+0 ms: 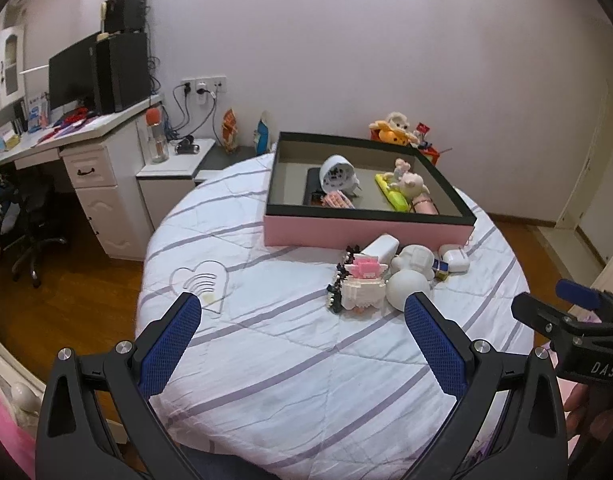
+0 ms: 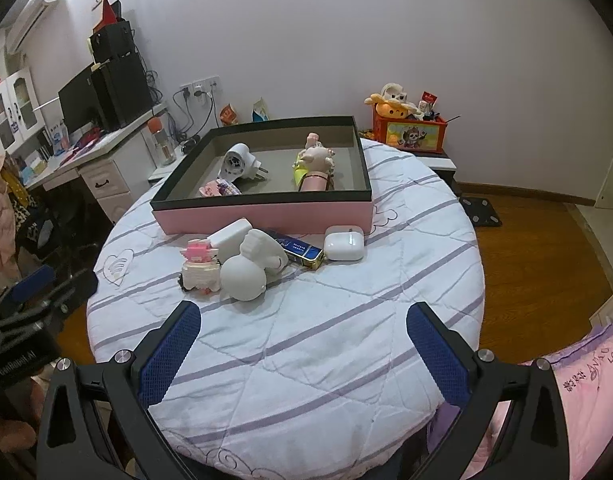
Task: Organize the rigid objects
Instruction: 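Grasp the pink-white block figure with the left tool while the right tool grasps the white toy figure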
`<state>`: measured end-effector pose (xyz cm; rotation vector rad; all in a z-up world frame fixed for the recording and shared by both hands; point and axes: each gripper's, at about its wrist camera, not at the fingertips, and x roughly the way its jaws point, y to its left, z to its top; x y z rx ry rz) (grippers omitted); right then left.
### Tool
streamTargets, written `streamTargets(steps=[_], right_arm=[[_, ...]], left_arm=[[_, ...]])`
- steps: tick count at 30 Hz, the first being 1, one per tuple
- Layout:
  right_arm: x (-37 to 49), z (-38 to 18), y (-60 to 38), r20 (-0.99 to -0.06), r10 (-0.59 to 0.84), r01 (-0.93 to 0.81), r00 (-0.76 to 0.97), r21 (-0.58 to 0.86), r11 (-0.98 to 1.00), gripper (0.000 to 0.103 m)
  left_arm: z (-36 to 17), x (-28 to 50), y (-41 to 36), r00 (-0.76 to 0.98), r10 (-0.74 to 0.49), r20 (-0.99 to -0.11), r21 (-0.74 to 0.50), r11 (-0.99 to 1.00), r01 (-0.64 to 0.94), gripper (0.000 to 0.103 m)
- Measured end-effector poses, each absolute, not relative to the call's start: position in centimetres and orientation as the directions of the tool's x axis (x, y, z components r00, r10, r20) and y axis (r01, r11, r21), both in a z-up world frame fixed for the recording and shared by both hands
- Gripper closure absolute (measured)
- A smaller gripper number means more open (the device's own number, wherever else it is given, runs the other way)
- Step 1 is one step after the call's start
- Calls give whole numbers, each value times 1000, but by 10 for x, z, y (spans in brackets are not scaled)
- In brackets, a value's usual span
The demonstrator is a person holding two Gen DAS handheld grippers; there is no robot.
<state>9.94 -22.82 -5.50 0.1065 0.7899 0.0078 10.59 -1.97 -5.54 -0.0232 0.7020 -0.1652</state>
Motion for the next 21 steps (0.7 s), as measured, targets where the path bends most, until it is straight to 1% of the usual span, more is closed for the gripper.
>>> streamTargets(steps=[8,13,21], right_arm=[[130,-70,-228,-744,69,33,664,121,992,0],[142,-76,-233,-756,69,47,651,131,990,0],[154,-88,-242,-775,67,70,628,142,987,0]], left_arm=[[-92,145,-45,703,-148,-696,-37,985,170,0],[-112,170,-56,675,-151,-722,-36,983,182,0],[-126,191,-70,675,-144,-724,-16,981,192,1]])
